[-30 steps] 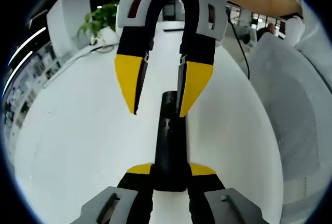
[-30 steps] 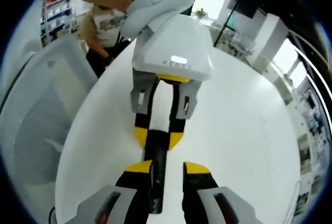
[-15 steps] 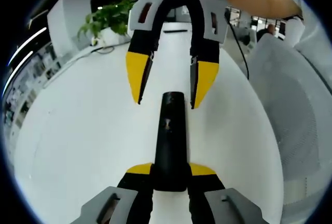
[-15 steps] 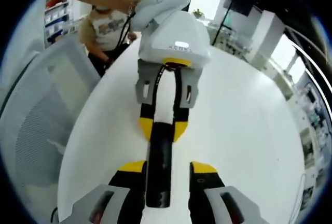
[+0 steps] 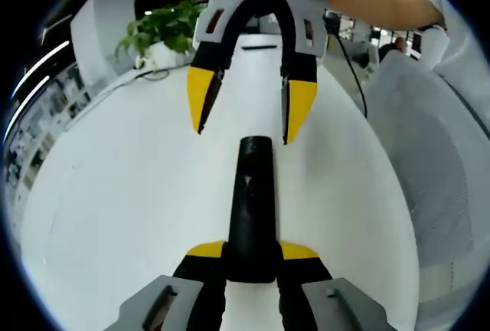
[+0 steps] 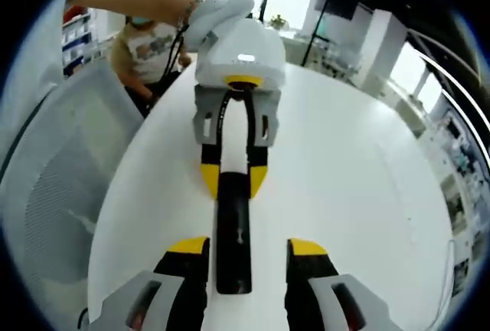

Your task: Press the specified remote control buttons in sequence, fully releasing each button before pressing the next.

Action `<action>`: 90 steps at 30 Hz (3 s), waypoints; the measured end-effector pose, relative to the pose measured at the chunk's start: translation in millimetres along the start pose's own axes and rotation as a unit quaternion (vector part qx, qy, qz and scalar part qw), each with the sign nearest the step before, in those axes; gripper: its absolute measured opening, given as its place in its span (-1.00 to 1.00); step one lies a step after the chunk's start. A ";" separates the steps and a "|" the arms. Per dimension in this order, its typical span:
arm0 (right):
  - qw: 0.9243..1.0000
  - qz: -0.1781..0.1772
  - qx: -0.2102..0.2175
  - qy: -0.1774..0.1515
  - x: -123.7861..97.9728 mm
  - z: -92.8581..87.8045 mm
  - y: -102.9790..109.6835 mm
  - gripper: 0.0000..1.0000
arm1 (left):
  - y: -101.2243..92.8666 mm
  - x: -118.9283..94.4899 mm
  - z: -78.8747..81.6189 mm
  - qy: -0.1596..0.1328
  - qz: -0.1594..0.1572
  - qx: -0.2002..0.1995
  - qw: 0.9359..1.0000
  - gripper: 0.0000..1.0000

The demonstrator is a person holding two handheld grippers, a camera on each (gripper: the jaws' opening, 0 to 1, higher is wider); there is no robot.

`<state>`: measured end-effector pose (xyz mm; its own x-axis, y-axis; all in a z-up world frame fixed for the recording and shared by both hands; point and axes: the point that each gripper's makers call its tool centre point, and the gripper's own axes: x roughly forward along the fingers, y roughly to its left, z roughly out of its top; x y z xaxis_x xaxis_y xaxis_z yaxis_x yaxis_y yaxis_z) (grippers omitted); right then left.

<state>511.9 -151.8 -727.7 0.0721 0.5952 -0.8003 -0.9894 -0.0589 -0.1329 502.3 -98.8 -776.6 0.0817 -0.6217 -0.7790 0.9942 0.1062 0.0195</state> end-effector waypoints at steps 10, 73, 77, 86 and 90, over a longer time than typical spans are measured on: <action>1.000 -0.002 0.013 0.002 -5.9 -17.6 3.7 -0.27 | 0.5 0.3 -0.5 -0.008 0.002 -0.001 1.000 -0.53; 0.999 0.033 0.031 0.018 22.5 -56.9 13.6 -0.56 | 0.5 0.8 0.1 -0.014 0.001 -0.007 1.000 -0.52; 0.999 0.033 0.030 0.020 23.1 -57.3 13.3 -0.57 | 0.4 0.9 0.4 -0.015 0.001 -0.007 1.000 -0.52; 0.999 0.032 0.032 0.016 23.2 -57.5 13.1 -0.59 | 0.2 0.9 1.0 -0.019 0.004 -0.006 1.000 -0.52; 0.999 0.031 0.035 0.019 23.5 -57.6 13.0 -0.60 | 0.2 0.9 1.0 -0.019 0.006 -0.006 1.000 -0.52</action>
<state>508.0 -184.8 -781.9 0.0143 0.5612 -0.8276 -0.9984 -0.0367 -0.0422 502.6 -100.1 -776.6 0.0971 -0.6499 -0.7538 0.9921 0.1239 0.0210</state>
